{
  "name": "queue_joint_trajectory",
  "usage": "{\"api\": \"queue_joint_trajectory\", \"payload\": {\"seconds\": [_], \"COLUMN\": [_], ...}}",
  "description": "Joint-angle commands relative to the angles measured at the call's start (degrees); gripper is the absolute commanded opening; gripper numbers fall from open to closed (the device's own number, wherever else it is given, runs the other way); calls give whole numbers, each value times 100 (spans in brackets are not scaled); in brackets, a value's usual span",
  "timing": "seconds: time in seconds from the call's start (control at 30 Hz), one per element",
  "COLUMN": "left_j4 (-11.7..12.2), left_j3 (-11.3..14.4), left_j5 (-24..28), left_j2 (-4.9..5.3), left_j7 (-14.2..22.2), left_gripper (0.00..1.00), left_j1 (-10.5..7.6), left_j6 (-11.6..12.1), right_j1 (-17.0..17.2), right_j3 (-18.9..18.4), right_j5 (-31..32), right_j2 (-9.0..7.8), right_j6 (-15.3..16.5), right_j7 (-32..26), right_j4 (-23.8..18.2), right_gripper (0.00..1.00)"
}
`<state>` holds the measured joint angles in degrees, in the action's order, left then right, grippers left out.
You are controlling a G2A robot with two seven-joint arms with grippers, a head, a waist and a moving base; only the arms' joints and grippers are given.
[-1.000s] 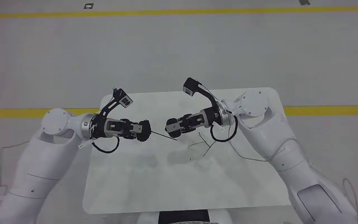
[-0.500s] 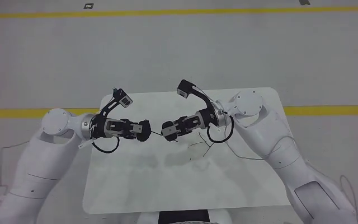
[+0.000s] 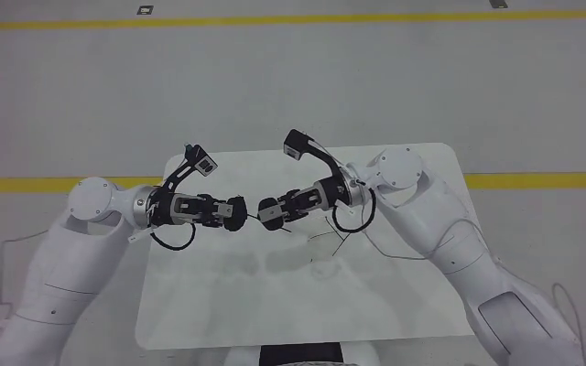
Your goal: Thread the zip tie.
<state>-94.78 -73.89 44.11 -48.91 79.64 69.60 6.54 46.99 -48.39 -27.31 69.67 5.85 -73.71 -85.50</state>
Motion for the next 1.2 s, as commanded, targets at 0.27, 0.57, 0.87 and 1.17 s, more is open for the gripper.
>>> {"api": "queue_joint_trajectory", "payload": {"seconds": [0.27, 0.57, 0.87, 1.17], "left_j4": [0, 0, 0, 0], "left_j3": [0, 0, 0, 0], "left_j5": [0, 0, 0, 0], "left_j2": [0, 0, 0, 0], "left_j7": [0, 0, 0, 0], "left_gripper": [0, 0, 0, 0], "left_j1": [0, 0, 0, 0], "left_j6": [0, 0, 0, 0], "right_j1": [-25, -62, -72, -40], "right_j3": [59, 136, 143, 81], "right_j5": [-40, -75, -53, -29], "right_j2": [33, 74, 89, 78], "right_j6": [5, 30, 20, 2], "right_j7": [7, 1, -2, -24], "right_j4": [-23, -8, 20, 10], "right_gripper": [16, 15, 10, 12]}}
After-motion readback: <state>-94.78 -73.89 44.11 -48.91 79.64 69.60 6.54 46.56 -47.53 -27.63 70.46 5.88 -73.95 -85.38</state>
